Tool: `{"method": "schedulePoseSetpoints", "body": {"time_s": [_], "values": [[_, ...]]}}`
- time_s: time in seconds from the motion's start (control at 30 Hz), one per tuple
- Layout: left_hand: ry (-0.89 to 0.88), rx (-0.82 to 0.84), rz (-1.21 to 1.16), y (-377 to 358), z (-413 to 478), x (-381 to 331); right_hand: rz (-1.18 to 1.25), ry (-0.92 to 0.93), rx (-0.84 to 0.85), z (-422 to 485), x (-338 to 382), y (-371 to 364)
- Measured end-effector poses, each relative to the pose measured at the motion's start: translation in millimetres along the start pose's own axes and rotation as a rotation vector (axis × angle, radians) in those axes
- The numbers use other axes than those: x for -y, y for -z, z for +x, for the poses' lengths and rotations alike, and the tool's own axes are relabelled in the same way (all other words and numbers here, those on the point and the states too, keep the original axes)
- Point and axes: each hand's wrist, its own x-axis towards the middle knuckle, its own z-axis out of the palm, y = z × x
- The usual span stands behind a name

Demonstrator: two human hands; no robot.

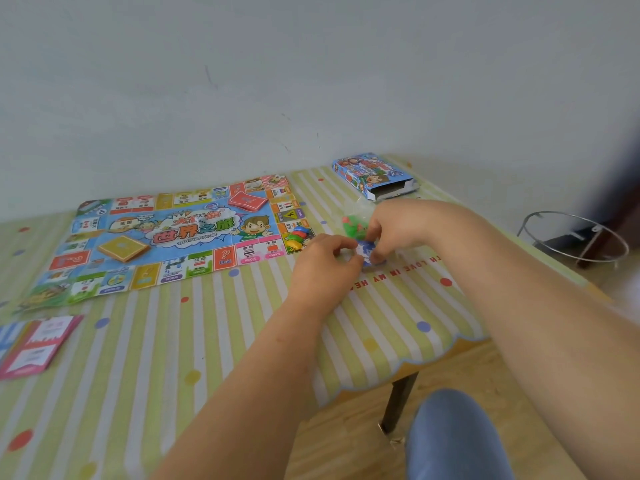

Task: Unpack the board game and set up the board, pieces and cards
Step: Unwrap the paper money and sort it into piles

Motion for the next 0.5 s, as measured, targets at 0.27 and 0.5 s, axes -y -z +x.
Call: {"method": "schedulePoseSetpoints", "body": {"time_s": [0.27,0.5], "values": [[0.011,0.008,-0.005,1.4,-2.3,-1.3,0.045,0.010,0.007,2.6,-3.4,3.3],[-0.004,0.013,0.010,1.4,-2.4,-0.4,0.111,0.000,-0.017,1.5,-4.9,-0.4]]}}
